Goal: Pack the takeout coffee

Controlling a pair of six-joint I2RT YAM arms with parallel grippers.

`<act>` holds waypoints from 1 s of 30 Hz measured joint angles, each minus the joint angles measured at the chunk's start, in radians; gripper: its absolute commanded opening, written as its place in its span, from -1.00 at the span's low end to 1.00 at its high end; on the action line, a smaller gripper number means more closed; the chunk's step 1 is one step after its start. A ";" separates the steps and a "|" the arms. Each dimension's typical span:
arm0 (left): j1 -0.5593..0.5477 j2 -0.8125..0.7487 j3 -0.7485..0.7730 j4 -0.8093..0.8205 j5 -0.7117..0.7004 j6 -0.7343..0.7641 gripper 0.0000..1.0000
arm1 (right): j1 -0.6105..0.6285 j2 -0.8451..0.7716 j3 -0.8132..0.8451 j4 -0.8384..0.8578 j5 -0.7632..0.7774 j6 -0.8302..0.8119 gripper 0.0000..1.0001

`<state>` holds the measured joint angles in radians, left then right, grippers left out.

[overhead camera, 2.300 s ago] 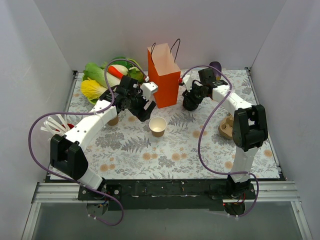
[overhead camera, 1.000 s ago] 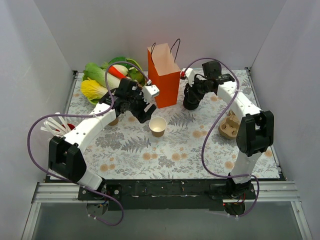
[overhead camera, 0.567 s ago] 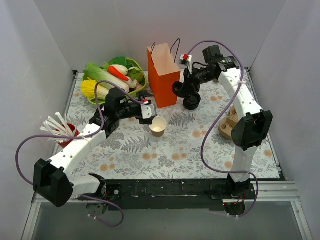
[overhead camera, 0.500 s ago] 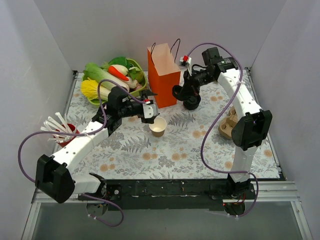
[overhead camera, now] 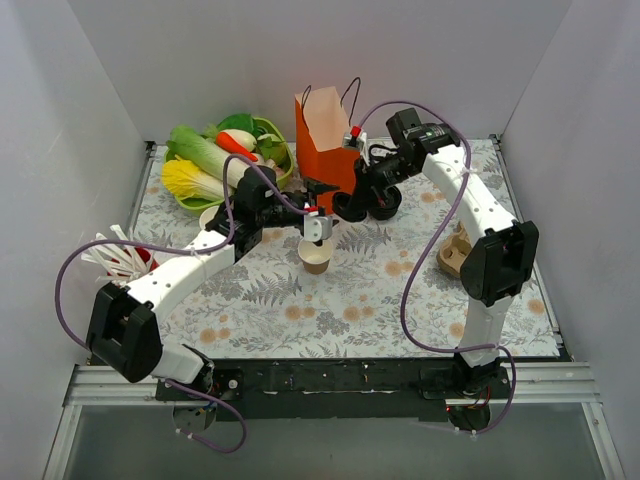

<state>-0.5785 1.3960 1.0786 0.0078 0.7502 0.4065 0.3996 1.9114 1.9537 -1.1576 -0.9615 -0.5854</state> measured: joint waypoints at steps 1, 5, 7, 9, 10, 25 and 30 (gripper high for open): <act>-0.001 0.006 0.009 -0.002 0.001 0.008 0.36 | 0.005 -0.002 -0.001 -0.003 0.000 0.000 -0.97; -0.001 0.032 0.043 -0.038 0.003 0.051 0.31 | 0.019 -0.005 -0.001 -0.003 0.000 0.003 -0.97; -0.001 0.040 0.051 -0.068 0.005 0.077 0.30 | 0.020 -0.005 -0.001 -0.003 0.000 0.004 -0.97; -0.001 0.044 0.054 -0.098 0.008 0.099 0.30 | 0.019 -0.005 -0.001 -0.002 0.000 0.006 -0.97; -0.001 0.047 0.058 -0.114 0.011 0.112 0.30 | 0.019 -0.005 -0.001 -0.002 0.000 0.006 -0.97; -0.005 0.126 0.088 -0.189 0.004 0.250 -0.20 | 0.020 -0.005 -0.001 -0.003 -0.003 0.014 -0.97; -0.006 0.126 0.087 -0.166 -0.011 0.252 -0.51 | 0.019 -0.005 -0.001 -0.003 -0.003 0.016 -0.97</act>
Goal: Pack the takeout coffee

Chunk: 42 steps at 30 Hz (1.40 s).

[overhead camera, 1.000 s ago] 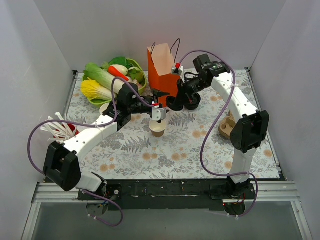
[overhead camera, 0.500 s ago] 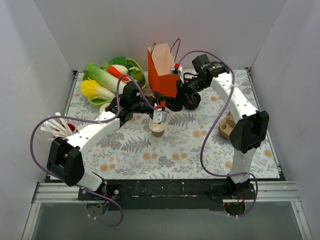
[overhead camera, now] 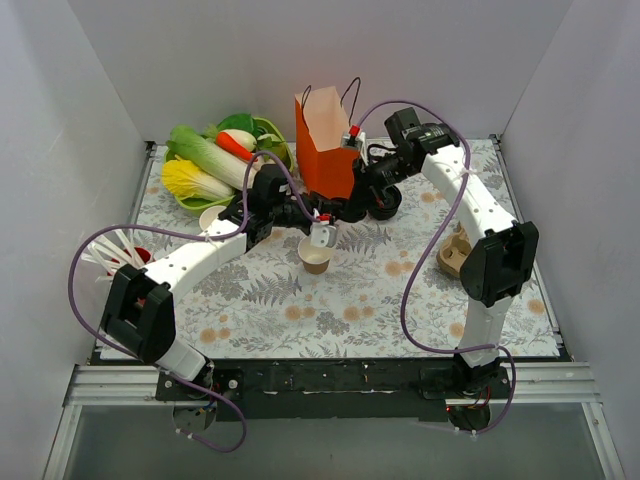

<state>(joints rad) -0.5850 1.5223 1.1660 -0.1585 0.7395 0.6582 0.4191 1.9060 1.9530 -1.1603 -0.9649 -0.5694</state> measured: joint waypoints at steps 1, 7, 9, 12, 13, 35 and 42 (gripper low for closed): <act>0.000 0.000 -0.001 -0.002 0.000 -0.004 -0.52 | 0.000 0.000 0.002 0.003 0.000 0.002 -0.97; -0.003 0.000 -0.006 0.010 -0.027 -0.071 -0.52 | -0.002 0.000 0.029 0.006 0.018 0.018 -0.35; -0.003 -0.001 -0.006 0.019 -0.042 -0.116 -0.53 | -0.002 0.003 0.059 0.004 0.027 0.026 -0.23; -0.003 -0.007 -0.006 0.029 -0.076 -0.229 -0.53 | -0.010 0.002 0.111 0.040 0.042 0.053 -0.01; -0.003 -0.012 -0.006 0.030 -0.088 -0.282 -0.53 | -0.016 -0.004 0.114 0.070 0.045 0.068 0.19; 0.328 -0.053 0.037 -0.253 0.153 -1.361 -0.45 | -0.031 -0.294 -0.623 0.752 0.298 0.304 0.68; 0.331 0.022 -0.011 -0.230 0.234 -1.466 -0.42 | 0.026 -0.285 -0.629 0.792 0.302 0.304 0.72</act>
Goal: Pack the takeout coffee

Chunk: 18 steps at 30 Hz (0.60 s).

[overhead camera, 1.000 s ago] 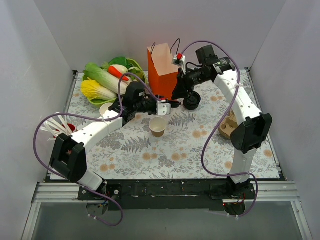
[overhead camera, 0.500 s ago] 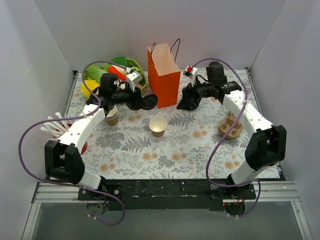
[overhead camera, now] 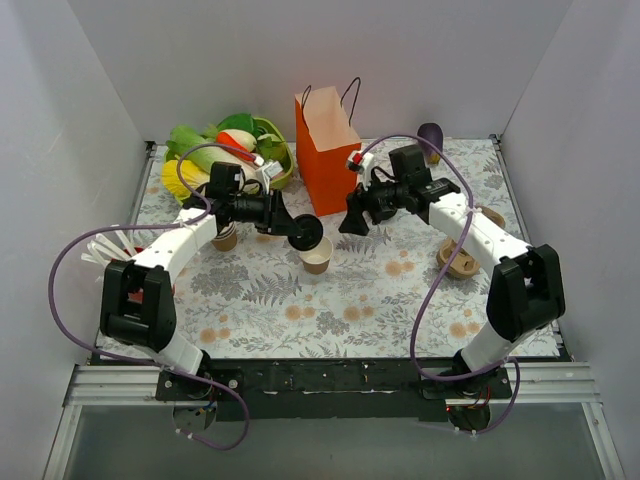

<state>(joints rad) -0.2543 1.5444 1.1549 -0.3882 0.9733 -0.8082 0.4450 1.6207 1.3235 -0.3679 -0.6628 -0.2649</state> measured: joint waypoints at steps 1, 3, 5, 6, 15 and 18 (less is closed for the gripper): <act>0.000 0.011 -0.014 0.000 0.005 -0.014 -0.42 | 0.006 0.003 -0.005 0.008 0.001 0.000 0.73; -0.003 0.030 -0.034 0.005 0.007 -0.031 -0.41 | 0.011 0.011 -0.018 0.015 0.003 0.005 0.73; -0.011 0.046 -0.049 0.004 0.005 -0.042 -0.41 | 0.011 0.021 -0.032 0.027 0.005 0.014 0.74; -0.015 0.052 -0.054 0.002 0.003 -0.045 -0.41 | 0.011 0.026 -0.036 0.031 0.006 0.021 0.74; -0.060 0.066 -0.066 0.010 -0.013 -0.057 -0.36 | 0.023 0.056 -0.076 0.057 -0.003 0.037 0.75; -0.059 0.072 -0.068 0.017 -0.029 -0.061 -0.31 | 0.032 0.056 -0.102 0.058 -0.010 0.042 0.76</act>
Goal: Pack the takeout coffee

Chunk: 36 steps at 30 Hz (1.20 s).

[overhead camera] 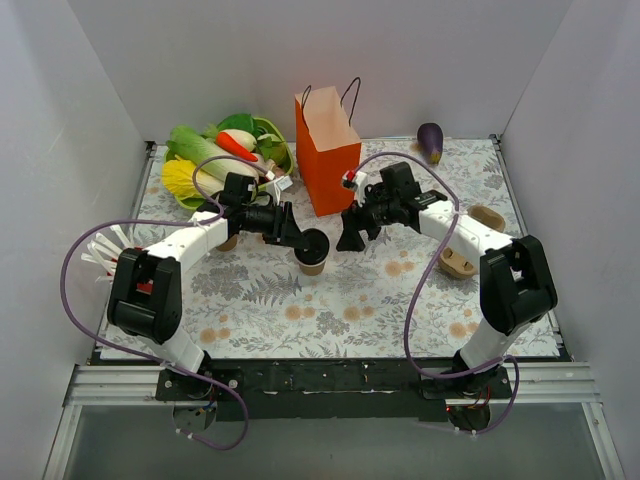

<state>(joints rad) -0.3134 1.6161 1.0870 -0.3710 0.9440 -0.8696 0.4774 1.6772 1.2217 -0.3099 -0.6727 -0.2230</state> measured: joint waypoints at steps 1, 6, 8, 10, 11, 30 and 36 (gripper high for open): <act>0.000 0.003 0.000 0.002 -0.006 -0.002 -0.30 | 0.003 0.000 -0.008 0.002 -0.003 0.003 0.76; 0.000 0.026 0.000 0.010 -0.031 -0.005 -0.18 | 0.016 0.005 -0.023 0.006 -0.011 0.013 0.76; 0.000 0.032 0.000 0.011 -0.043 -0.007 -0.16 | 0.021 0.014 -0.023 0.016 -0.014 0.017 0.77; 0.000 0.032 0.000 0.012 -0.047 -0.008 -0.14 | 0.024 0.027 -0.022 0.024 -0.017 0.020 0.77; 0.000 0.032 0.000 0.014 -0.048 -0.008 -0.13 | 0.027 0.033 -0.021 0.024 -0.019 0.023 0.77; 0.000 0.022 0.001 0.004 -0.099 0.002 -0.02 | 0.034 0.112 0.056 0.051 -0.079 0.067 0.79; 0.000 0.022 0.019 -0.022 -0.153 0.021 -0.01 | 0.044 0.120 0.067 0.057 -0.091 0.080 0.78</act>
<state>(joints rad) -0.3134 1.6382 1.1061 -0.3931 0.7914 -0.8482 0.5217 1.7969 1.2888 -0.2531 -0.7635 -0.1429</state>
